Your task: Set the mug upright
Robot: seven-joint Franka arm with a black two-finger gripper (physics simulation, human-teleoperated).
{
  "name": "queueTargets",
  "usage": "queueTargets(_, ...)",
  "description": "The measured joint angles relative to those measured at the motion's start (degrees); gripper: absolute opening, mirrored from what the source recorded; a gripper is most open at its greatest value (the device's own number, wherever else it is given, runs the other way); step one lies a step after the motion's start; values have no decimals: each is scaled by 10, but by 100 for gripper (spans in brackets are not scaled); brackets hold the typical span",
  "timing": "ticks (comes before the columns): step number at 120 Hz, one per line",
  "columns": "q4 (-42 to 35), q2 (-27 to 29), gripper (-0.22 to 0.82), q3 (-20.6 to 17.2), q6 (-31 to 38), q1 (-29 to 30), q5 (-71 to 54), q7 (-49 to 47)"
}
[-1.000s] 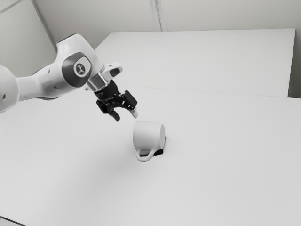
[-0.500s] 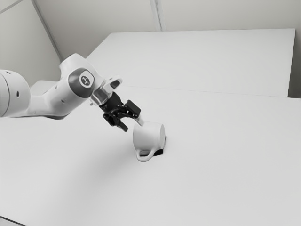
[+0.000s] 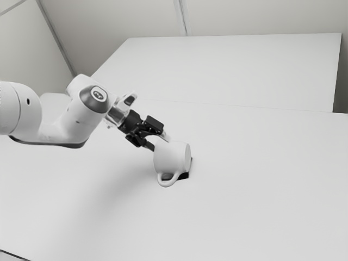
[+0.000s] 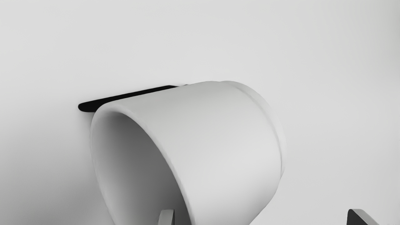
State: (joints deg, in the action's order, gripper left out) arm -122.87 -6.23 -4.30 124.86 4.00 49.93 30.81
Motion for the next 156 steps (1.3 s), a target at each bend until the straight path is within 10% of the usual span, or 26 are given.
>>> queueTargets(73,-7,-47,59,-1,-36,17,167,166)
queueTargets(114,-10,-50,0,-1,-56,17,197,224)
queueTargets(156,-12,-2,-15,-23,-45,9,195,256)
